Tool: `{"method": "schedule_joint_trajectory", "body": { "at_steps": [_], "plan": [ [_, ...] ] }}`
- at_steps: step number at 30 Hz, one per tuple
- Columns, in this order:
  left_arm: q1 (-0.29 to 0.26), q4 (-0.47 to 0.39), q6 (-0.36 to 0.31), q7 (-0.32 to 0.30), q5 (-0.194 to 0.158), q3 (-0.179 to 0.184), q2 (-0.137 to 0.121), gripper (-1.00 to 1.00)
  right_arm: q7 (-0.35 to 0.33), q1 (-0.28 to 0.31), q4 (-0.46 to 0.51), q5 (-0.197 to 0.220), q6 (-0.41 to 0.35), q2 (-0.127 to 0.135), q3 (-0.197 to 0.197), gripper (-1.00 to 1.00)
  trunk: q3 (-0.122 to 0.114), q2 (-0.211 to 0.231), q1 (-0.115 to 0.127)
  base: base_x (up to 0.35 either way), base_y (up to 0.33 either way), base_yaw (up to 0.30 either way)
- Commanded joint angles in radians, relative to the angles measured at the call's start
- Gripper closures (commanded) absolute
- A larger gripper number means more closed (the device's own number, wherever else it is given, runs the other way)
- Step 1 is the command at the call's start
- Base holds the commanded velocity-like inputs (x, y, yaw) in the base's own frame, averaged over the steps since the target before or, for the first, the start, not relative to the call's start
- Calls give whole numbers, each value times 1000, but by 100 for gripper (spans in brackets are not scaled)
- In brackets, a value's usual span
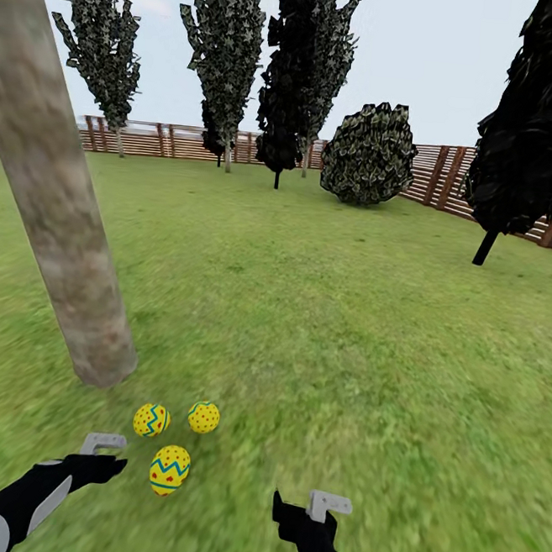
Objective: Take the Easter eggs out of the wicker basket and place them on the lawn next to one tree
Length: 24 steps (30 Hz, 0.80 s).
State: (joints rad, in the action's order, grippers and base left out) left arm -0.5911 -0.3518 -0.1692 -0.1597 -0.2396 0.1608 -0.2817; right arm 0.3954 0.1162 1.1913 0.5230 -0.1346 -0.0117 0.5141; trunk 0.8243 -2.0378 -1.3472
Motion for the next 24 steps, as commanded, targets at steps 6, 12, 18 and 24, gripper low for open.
{"method": "schedule_joint_trajectory", "body": {
  "at_steps": [6,12,18,24],
  "plan": [
    [0,0,8,1,-8,6,0,-100,9,0,-35,11,-1,-2,0,-100,-18,42,23,0,0,0],
    [0,1,25,3,-4,8,3,-100,8,0,-75,14,-1,-1,-2,-100,-37,84,46,0,0,0],
    [0,1,29,8,-2,13,9,-100,8,0,-109,13,1,-7,-2,-100,-56,126,69,0,0,0],
    [-1,1,37,11,-2,14,10,-100,8,0,-133,14,1,-5,-4,-100,-74,168,92,0,0,0]
  ]
}}
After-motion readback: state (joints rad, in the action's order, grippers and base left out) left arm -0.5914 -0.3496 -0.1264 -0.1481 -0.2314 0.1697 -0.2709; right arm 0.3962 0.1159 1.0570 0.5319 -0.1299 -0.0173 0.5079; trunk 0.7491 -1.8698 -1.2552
